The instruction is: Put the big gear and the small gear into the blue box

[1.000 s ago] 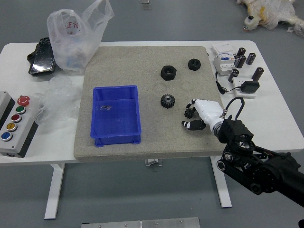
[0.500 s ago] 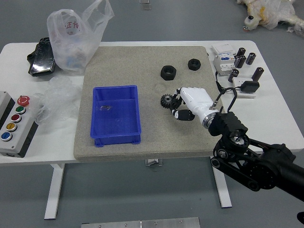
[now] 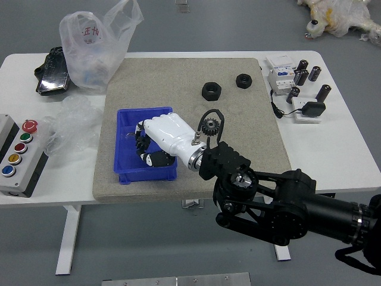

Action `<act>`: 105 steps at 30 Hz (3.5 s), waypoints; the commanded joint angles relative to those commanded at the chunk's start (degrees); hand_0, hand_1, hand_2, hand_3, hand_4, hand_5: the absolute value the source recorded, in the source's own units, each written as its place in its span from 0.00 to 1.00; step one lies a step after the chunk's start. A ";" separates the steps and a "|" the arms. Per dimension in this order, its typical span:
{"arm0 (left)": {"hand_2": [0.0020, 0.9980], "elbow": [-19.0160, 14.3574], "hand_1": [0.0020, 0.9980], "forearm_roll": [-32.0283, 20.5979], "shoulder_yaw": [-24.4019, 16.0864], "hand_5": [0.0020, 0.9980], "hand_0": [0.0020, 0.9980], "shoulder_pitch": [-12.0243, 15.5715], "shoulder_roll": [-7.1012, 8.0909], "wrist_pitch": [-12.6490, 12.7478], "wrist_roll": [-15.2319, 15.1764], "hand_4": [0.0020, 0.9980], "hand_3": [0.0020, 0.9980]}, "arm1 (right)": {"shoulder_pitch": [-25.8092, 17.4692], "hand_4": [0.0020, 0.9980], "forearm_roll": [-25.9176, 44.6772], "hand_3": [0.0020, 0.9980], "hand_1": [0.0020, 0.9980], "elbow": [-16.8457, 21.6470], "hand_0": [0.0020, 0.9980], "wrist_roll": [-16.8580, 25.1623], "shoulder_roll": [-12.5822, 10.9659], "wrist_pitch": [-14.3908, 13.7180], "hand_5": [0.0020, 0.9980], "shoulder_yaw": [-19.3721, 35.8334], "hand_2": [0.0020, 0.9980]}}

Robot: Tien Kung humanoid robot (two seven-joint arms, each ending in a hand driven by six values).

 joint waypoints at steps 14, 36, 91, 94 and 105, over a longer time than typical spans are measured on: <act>0.56 -0.04 0.60 0.14 -0.06 0.55 0.76 -0.10 -0.21 -0.04 0.09 0.74 0.72 | 0.13 0.68 -0.06 0.97 0.89 -1.01 0.70 0.26 0.21 -0.65 0.26 0.87 0.96; 0.56 -0.24 0.60 1.47 -0.93 0.56 0.76 -0.53 -0.29 -0.48 0.72 0.74 0.72 | 7.18 0.90 16.87 0.97 0.88 -24.59 0.68 2.64 -1.40 -0.02 0.38 -1.01 0.95; 0.56 -0.26 0.60 1.79 -1.15 0.56 0.76 -0.12 -0.73 -0.52 0.80 0.74 0.72 | 2.67 0.44 -2.37 0.74 0.77 -5.02 0.53 2.40 3.46 -6.61 0.21 0.36 0.85; 0.56 -0.30 0.60 1.88 -1.22 0.56 0.76 -0.10 -0.76 -0.56 0.91 0.74 0.72 | 2.76 0.44 -2.22 0.74 0.77 -5.62 0.53 2.00 3.72 -6.40 0.21 -0.01 0.85; 0.56 -0.36 0.60 1.47 -0.84 0.56 0.76 -0.11 -0.98 -0.57 0.96 0.73 0.71 | 2.34 0.69 -1.12 0.95 0.84 -7.81 0.57 1.09 3.37 -6.19 0.22 -0.05 0.93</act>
